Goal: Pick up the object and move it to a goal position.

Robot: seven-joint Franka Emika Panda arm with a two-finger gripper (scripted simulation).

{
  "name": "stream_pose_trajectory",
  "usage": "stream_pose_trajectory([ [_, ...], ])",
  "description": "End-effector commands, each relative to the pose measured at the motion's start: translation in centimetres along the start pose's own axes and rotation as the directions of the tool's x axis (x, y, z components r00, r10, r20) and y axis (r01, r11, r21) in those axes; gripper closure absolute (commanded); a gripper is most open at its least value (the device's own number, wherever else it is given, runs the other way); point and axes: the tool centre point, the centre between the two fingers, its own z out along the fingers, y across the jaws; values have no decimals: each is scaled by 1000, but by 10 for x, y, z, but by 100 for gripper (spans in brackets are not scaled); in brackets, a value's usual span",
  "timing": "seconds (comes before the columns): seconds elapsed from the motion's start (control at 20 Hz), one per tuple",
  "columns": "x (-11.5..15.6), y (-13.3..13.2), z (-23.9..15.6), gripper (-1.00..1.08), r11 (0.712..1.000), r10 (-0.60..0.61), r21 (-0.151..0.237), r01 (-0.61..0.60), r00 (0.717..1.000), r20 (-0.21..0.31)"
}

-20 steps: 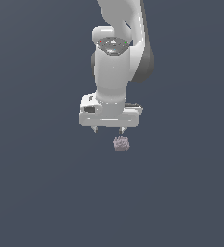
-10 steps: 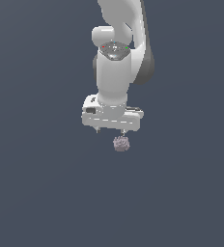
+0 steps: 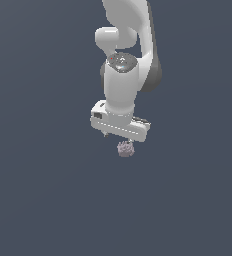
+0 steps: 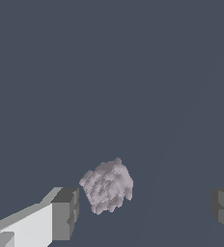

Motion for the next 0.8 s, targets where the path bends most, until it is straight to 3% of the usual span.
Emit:
stream_pose_trajectory([
  [0.0, -3, -3, 6, -92, 998, 69, 2, -69, 998, 6],
  [0.35, -12, -9, 20, -92, 967, 256, 1, -257, 966, 23],
  [0.75, -23, -16, 37, -92, 888, 460, -9, -460, 887, 37],
])
